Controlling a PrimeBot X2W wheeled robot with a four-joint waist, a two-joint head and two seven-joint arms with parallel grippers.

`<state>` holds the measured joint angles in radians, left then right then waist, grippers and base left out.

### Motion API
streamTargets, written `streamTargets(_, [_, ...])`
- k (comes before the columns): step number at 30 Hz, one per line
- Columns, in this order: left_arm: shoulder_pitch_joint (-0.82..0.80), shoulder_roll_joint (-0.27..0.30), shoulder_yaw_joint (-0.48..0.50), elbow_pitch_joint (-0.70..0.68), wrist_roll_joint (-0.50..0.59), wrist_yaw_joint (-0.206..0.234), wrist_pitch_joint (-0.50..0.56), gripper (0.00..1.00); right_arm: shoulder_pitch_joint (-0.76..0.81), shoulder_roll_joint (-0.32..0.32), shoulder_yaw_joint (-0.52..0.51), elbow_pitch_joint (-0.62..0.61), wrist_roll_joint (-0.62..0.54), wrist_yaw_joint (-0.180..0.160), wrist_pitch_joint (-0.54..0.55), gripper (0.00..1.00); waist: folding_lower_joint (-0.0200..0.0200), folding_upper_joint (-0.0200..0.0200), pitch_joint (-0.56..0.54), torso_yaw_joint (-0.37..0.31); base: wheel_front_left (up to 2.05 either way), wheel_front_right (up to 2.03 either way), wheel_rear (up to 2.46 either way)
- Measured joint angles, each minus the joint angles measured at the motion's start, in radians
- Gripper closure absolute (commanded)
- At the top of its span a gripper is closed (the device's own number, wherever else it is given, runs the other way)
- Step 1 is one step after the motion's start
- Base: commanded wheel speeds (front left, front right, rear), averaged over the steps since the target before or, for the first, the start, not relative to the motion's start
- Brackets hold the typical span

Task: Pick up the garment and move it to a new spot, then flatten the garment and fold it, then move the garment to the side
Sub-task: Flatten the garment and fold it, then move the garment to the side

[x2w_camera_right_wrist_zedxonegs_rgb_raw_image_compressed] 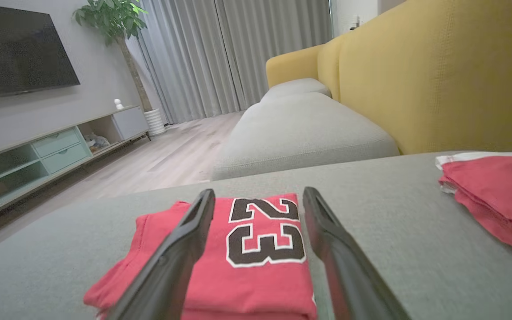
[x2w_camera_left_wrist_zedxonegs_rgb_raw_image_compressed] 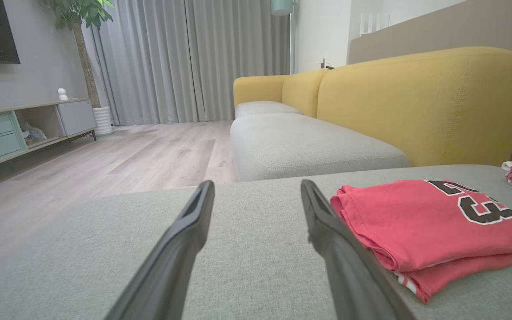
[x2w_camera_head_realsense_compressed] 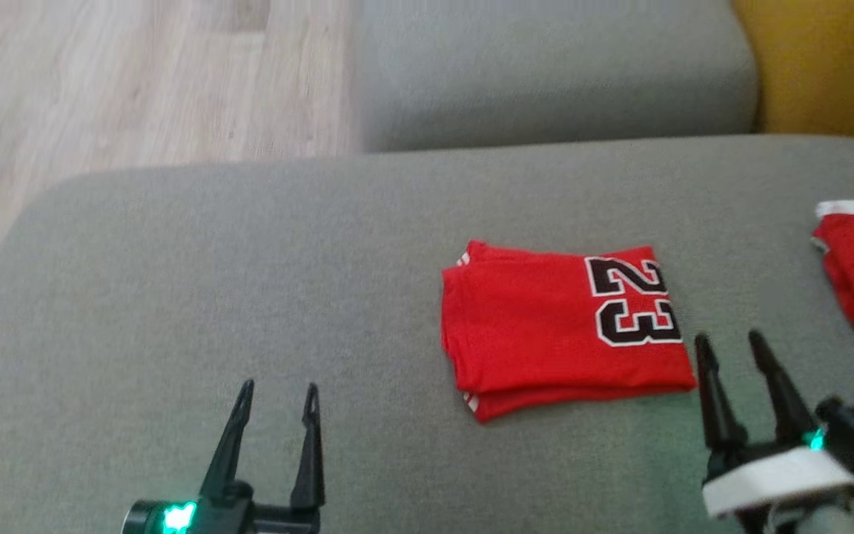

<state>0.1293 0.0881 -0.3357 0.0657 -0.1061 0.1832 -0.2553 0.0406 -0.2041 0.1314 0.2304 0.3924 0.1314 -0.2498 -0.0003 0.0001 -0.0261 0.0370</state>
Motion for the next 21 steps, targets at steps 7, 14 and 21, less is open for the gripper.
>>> streamTargets(7, [0.027,-0.011,0.074,0.042,-0.025,-0.007,0.000,0.00,0.076,0.039,-0.003,-0.011,-0.116,0.000,0.000,0.00,0.0003,0.0000,-0.043,-0.025,0.00,0.00,0.00])
streamTargets(14, [0.069,-0.017,0.113,0.078,-0.016,-0.008,0.000,0.00,0.078,0.042,0.019,-0.010,-0.169,0.000,0.000,0.00,0.0002,0.0000,-0.056,-0.030,0.00,0.00,0.00])
streamTargets(21, [0.072,-0.024,0.130,0.083,-0.006,-0.023,0.000,0.00,0.078,0.048,0.021,-0.009,-0.174,0.000,0.000,0.00,0.0003,-0.0001,-0.054,-0.015,0.00,0.00,0.00])
